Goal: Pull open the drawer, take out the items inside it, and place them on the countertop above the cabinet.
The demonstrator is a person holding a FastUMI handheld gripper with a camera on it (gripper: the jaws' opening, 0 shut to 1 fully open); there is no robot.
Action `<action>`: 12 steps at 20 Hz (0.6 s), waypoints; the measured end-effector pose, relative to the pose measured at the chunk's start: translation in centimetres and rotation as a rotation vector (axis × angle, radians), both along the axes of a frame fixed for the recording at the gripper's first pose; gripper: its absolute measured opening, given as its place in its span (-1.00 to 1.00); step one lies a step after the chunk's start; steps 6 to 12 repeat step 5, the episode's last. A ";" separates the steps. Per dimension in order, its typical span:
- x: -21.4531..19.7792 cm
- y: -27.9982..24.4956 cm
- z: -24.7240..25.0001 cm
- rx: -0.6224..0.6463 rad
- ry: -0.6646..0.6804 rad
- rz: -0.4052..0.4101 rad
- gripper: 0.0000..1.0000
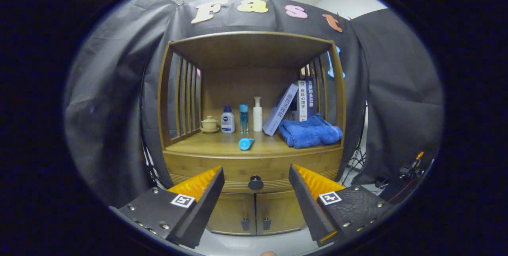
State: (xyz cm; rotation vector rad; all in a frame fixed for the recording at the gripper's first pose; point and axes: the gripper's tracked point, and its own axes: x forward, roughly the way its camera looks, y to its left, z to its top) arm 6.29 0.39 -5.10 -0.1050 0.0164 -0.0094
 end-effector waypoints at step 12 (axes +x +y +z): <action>-5.2 1.4 5.8 0.024 0.025 0.049 0.96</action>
